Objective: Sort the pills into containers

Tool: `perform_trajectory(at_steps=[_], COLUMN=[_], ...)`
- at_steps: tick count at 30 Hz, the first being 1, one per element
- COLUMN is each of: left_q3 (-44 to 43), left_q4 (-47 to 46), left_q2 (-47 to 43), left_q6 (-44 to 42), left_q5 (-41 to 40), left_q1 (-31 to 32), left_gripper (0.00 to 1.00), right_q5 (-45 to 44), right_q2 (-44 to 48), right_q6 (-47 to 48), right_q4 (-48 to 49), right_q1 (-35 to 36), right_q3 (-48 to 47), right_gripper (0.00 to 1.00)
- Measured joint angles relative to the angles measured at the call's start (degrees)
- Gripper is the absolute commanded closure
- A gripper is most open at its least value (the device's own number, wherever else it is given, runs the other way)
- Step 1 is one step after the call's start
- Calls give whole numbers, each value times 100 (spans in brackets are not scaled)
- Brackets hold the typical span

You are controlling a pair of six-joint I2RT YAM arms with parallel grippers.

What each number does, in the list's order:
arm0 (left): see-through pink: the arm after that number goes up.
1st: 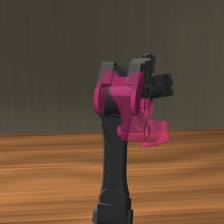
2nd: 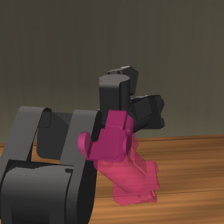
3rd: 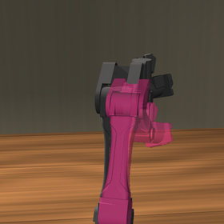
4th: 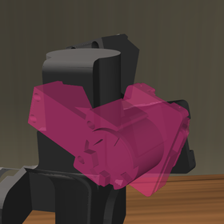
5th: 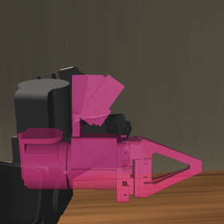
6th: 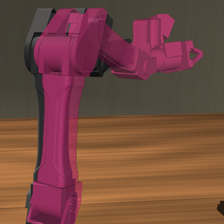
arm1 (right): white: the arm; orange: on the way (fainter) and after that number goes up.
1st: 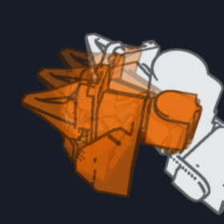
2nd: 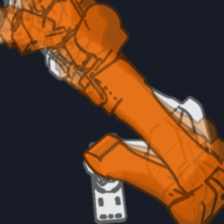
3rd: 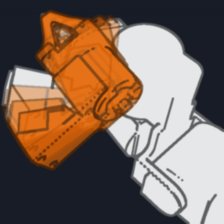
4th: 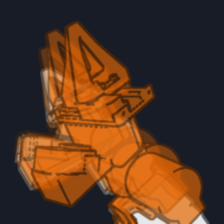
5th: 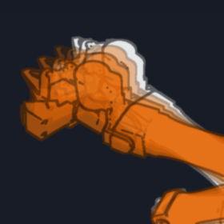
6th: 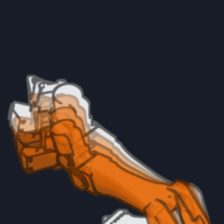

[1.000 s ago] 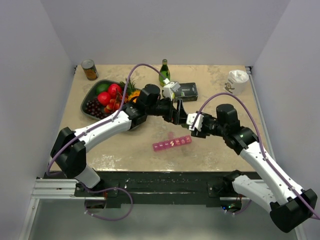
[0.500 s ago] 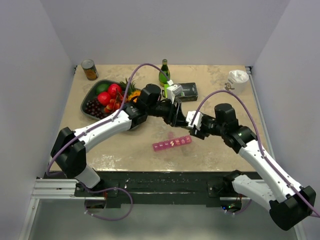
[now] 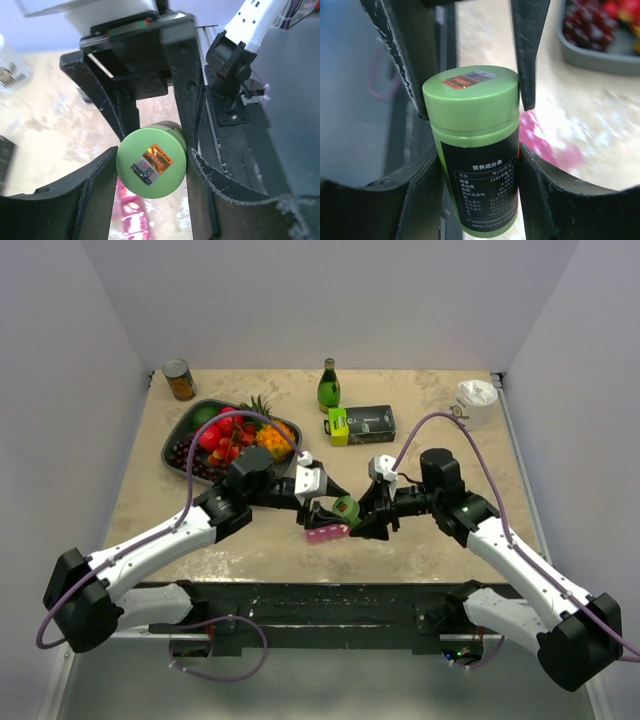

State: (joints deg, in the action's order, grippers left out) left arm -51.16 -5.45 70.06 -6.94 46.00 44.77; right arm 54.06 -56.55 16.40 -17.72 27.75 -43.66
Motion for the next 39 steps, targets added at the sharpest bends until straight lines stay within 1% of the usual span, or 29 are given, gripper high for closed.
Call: perform_trajectory(at_steps=[2,3,5,8,9,10,12,15,16,20,26,30,34,39], left_q3=[404,603,894,1298,1362,1405,1429,1429,1429,1427,1381,957,564,540], left_q4=[-402,-625,-940,-1270,-1340,-1410,-1578,-1840,-1884,-2063,-2059,-1893,-1768,-1488], left_q2=[-393,-538,-745,-1016,-1058,-1093,-1141,-1202,-1220,-1300,-1390,-960,-400,-254], left_q6=[-387,-525,-739,-1095,-1137,-1156,-1141,-892,-817,-188,1113,1917,2603,2861], left_q5=[2,-13,-50,-195,-232,-269,-306,-356,-376,-422,-479,-203,4,-33], left_q1=[4,4,4,-4,-7,-13,-15,-42,-55,-240,-520,-577,-546,-269], left_gripper=[43,36,34,32,30,24,19,9,1,1,1,1,1,2], right_q5=[431,564,732,957,999,1003,1005,999,992,881,409,55,-227,-426], right_q2=[-24,-33,-39,-28,-24,-15,9,46,57,74,103,120,118,114], right_q6=[-592,-807,-1134,-1569,-1620,-1646,-1637,-1475,-1357,-682,1294,2286,2822,2990], right_q4=[619,848,1051,1051,1045,1029,968,782,686,46,-1307,-1871,-2109,-2164], right_q1=[15,15,2,-72,-90,-98,-107,-109,-109,-111,-111,-111,-111,-107], right_q3=[190,254,319,321,321,321,321,317,315,173,-365,-595,-625,-625], right_gripper=[100,100,100,100,100,100,100,100,100,100,100,100,100,100])
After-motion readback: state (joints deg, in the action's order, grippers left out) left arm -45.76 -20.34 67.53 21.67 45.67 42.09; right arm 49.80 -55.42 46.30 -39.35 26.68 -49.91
